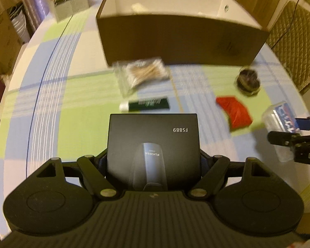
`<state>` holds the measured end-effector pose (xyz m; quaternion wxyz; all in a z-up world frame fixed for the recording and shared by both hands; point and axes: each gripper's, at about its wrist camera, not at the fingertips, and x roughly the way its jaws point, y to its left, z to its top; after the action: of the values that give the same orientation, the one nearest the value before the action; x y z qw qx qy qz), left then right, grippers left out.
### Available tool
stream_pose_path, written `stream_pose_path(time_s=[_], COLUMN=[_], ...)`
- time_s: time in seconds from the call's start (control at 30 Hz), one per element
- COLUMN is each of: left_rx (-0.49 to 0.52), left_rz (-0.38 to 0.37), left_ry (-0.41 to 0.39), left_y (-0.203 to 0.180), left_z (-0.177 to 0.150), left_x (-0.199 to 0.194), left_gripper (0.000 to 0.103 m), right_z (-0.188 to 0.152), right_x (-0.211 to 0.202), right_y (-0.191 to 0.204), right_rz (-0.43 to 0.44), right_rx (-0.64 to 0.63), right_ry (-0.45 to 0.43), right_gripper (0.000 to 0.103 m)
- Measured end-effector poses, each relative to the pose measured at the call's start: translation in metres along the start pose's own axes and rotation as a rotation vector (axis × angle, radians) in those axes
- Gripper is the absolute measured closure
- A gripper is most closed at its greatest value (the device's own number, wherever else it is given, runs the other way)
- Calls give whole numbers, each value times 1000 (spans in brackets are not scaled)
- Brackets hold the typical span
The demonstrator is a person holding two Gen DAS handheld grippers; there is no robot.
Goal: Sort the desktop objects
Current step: 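Lift and carry the FLYCO box and floss box over the brown box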
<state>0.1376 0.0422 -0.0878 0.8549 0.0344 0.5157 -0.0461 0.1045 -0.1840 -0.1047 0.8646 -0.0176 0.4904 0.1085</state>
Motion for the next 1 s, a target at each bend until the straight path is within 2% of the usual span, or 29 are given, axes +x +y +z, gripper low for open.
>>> stream_pose_path(time_s=[0.3, 0.5, 0.67, 0.9, 1.0], left_rx=[23, 24, 29, -9, -31], left_rz=[-62, -92, -106, -149, -161], left_ry=[-108, -184, -227, -218, -188], left_y=[-8, -7, -9, -11, -14], left_z=[63, 124, 180, 251, 273], left_x=[-20, -27, -21, 15, 40], left_gripper=[27, 27, 27, 27, 27], right_z=[56, 110, 156, 211, 227], right_x=[-15, -20, -6, 25, 47], right_y=[-1, -7, -14, -32, -42], right_rz=[42, 46, 38, 0, -25], right_rx=[-11, -23, -22, -16, -15], right_ry=[-99, -182, -214, -213, -187], right_gripper=[47, 47, 47, 47, 47])
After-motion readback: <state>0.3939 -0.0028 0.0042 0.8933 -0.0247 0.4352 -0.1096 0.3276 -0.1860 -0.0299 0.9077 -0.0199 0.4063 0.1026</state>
